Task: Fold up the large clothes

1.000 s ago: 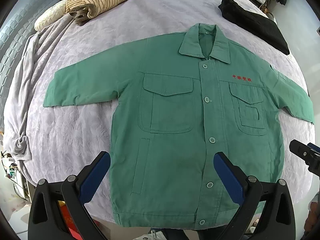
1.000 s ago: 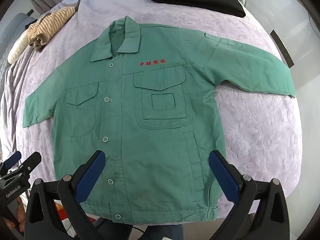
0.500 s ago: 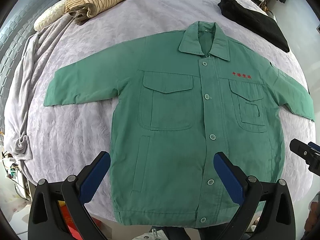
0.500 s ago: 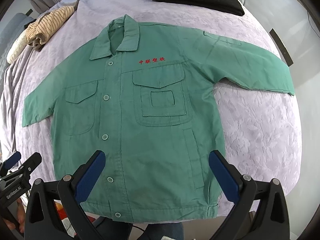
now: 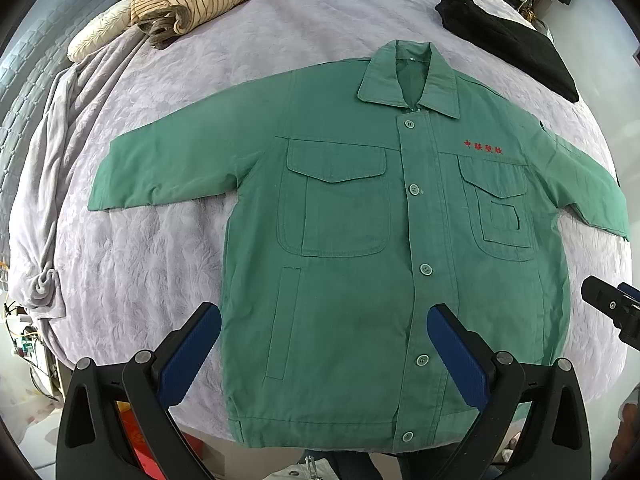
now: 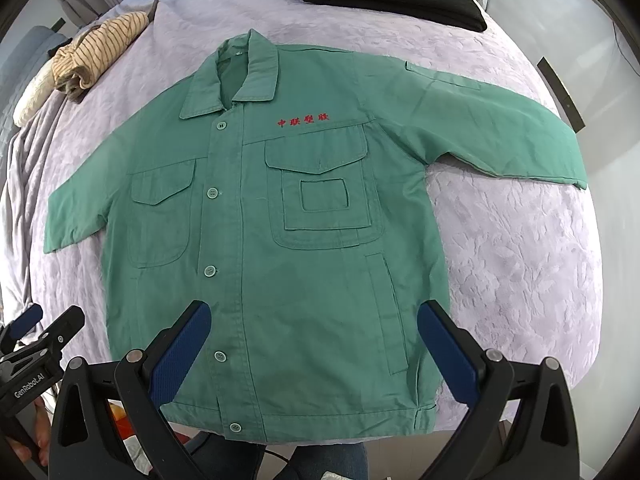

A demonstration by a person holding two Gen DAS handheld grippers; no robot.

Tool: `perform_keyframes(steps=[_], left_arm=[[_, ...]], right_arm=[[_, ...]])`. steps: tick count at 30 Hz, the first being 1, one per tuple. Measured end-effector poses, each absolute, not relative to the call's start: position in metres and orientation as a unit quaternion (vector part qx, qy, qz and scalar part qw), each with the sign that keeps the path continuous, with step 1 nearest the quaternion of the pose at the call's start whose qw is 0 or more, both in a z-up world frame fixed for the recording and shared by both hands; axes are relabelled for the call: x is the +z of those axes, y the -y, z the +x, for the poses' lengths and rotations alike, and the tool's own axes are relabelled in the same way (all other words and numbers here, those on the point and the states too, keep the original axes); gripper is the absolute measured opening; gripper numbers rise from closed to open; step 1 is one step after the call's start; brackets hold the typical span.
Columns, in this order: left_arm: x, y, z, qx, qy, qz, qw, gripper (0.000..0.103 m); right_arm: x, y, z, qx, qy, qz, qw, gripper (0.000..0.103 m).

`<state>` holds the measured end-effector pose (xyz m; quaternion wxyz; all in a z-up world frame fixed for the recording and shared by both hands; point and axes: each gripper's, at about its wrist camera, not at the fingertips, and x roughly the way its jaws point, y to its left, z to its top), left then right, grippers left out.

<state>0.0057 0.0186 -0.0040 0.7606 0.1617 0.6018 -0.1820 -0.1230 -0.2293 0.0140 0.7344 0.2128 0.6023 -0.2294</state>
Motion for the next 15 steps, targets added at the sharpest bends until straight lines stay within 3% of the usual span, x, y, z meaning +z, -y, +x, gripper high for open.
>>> perform_keyframes(steps=[15], left_arm=[[-0.0025,-0.0208,0.0052,-0.182,-0.602,0.163,0.76,0.103]], right_arm=[[0.014,0.2287,-0.1233,-0.23,-0.603,0.212,0.734,0.103]])
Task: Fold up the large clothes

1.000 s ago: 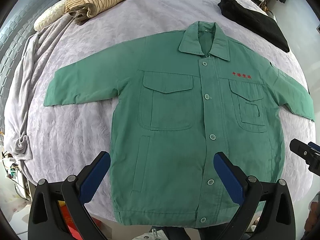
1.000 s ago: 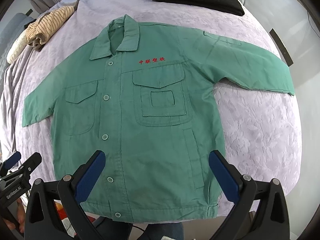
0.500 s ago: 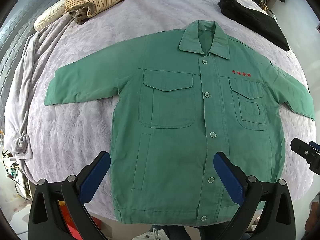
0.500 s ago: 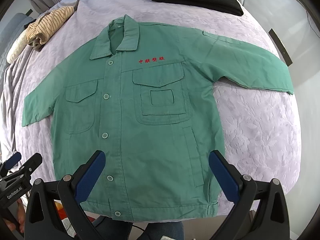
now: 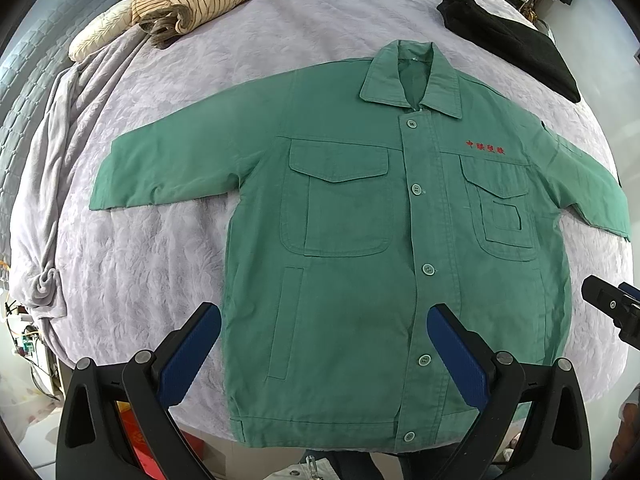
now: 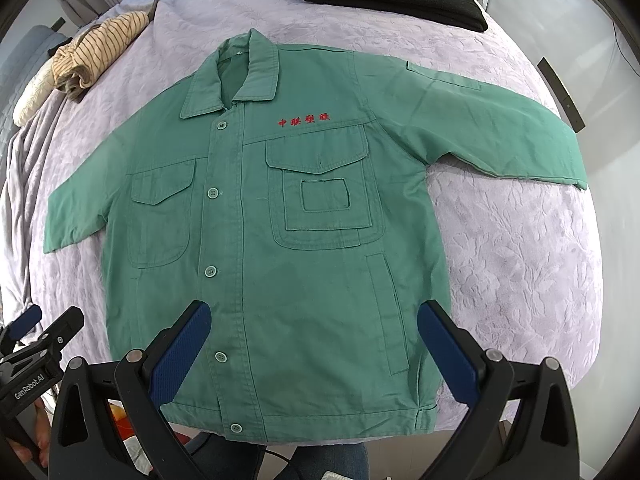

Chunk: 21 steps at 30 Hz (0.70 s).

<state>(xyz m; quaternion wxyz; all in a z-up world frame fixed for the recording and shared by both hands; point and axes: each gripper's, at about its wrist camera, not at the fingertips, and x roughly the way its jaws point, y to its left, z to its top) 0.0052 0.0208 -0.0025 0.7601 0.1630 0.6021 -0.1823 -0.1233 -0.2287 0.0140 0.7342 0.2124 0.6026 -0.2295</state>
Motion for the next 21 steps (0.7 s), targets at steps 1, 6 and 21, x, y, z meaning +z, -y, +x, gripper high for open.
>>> perform_keyframes(steps=[1,6,21], left_arm=[[-0.0025,-0.0206,0.0054,-0.182,-0.602,0.163,0.76,0.103],[-0.0025,-0.0201,0.0053,-0.182,-0.603,0.163,0.76,0.103],[-0.0054,-0.0191,0.0101,-0.184,-0.605,0.163,0.758,0.103]], right_arm=[[0.0138,0.2289,-0.1227,-0.229,-0.602,0.213,0.734,0.103],[0.0136,0.2287,-0.1222,-0.23,-0.603,0.213,0.734,0.103],[0.0138,0.2275,-0.1212,-0.23,-0.604,0.212,0.733,0.103]])
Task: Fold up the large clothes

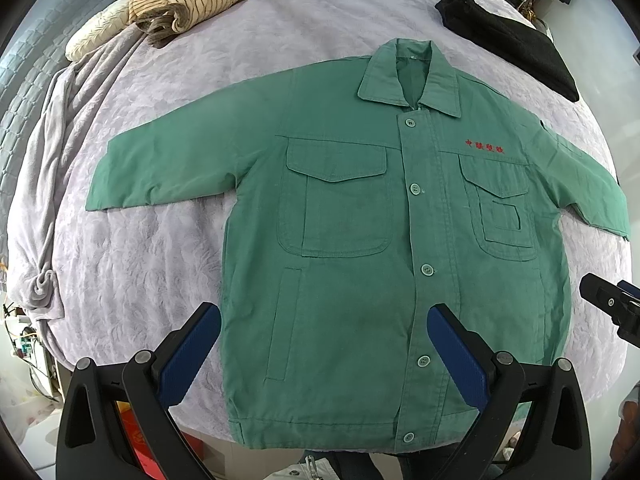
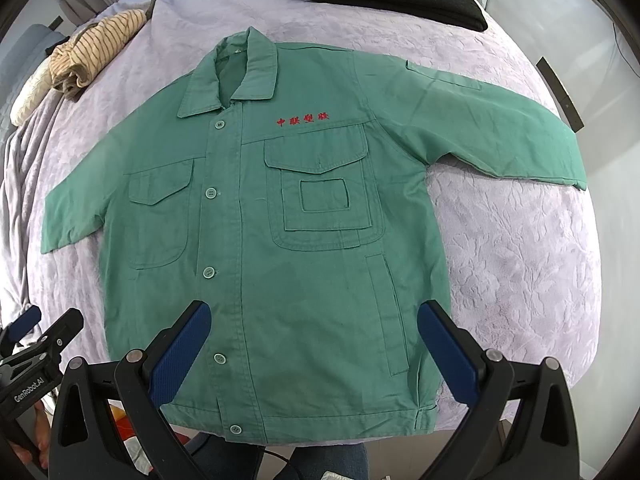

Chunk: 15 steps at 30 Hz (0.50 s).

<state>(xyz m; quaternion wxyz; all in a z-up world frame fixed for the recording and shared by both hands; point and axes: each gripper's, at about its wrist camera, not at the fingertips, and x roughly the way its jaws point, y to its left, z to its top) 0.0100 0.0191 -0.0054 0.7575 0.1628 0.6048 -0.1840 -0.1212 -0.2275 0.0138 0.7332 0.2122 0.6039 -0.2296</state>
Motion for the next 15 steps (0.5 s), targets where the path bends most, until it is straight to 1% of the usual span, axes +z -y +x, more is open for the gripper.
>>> perform_keyframes(steps=[15], left_arm=[[-0.0132,-0.0173,0.0145,-0.184,-0.615,0.16,0.75,0.103]], right_arm=[[0.0098,0.2276,-0.1126,-0.231,-0.613,0.208,0.726,0.103]])
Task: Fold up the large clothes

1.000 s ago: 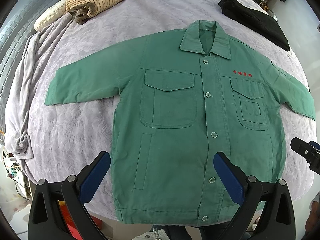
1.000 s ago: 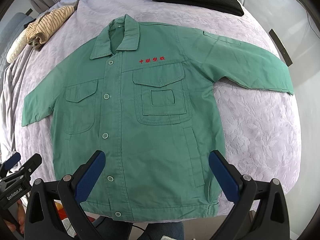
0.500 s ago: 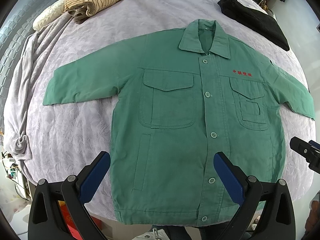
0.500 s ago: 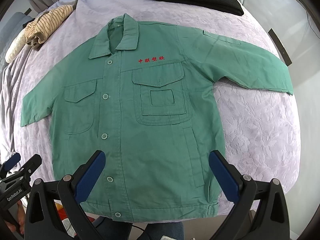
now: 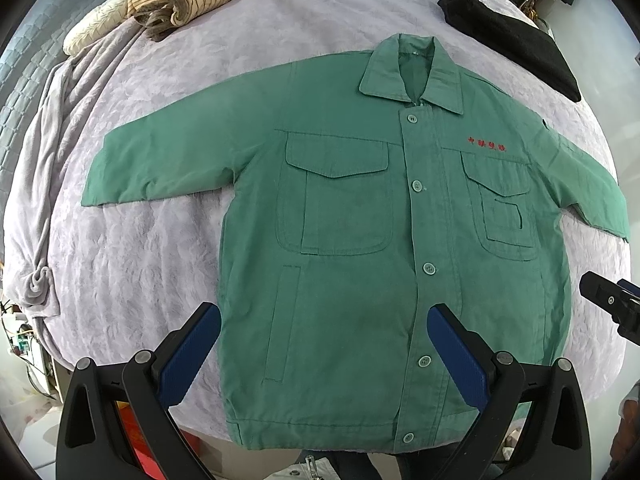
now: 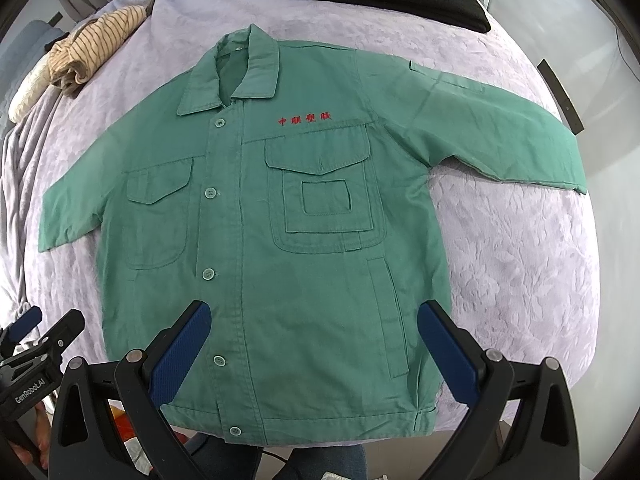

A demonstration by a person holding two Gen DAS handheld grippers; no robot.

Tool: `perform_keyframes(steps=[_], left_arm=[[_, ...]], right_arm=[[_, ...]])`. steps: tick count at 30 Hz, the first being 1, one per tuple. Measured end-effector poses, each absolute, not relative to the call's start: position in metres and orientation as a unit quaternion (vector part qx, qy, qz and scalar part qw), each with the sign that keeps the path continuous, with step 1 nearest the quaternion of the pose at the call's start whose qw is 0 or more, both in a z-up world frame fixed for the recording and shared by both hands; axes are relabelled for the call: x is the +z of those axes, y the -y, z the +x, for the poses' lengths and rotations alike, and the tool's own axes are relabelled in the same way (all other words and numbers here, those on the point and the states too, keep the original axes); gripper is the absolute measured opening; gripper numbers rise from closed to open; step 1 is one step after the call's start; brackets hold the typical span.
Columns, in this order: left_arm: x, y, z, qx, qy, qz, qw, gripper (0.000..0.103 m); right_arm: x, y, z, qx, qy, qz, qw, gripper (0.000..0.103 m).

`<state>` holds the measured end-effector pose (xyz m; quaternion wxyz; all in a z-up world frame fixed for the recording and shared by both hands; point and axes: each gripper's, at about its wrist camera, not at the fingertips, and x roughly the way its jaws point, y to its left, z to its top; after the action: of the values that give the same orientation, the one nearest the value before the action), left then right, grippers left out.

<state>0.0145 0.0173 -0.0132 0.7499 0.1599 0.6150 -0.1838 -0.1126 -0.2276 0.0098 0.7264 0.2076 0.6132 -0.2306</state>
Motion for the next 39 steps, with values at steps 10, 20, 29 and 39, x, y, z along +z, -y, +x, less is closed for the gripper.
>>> perform_keyframes(steps=[10,20,29,39], left_arm=[[-0.022,-0.024,0.022,-0.184,-0.627,0.147,0.743,0.103],[-0.025,-0.035,0.03,-0.192,-0.63,0.126,0.742,0.103],[-0.047,-0.101,0.088,-0.166,-0.636,0.015,0.754,0.103],[-0.122,-0.25,0.217,-0.039,-0.592,-0.108,0.798,0.103]], right_arm=[[0.004,0.223,-0.105,-0.23,-0.623,0.207,0.719,0.103],[0.005,0.213,-0.093,-0.219,-0.624,0.204,0.722,0.103],[-0.012,0.179,-0.065,-0.09,-0.608,0.284,0.736,0.103],[-0.057,0.108,0.005,-0.017,-0.636,0.232,0.736,0.103]])
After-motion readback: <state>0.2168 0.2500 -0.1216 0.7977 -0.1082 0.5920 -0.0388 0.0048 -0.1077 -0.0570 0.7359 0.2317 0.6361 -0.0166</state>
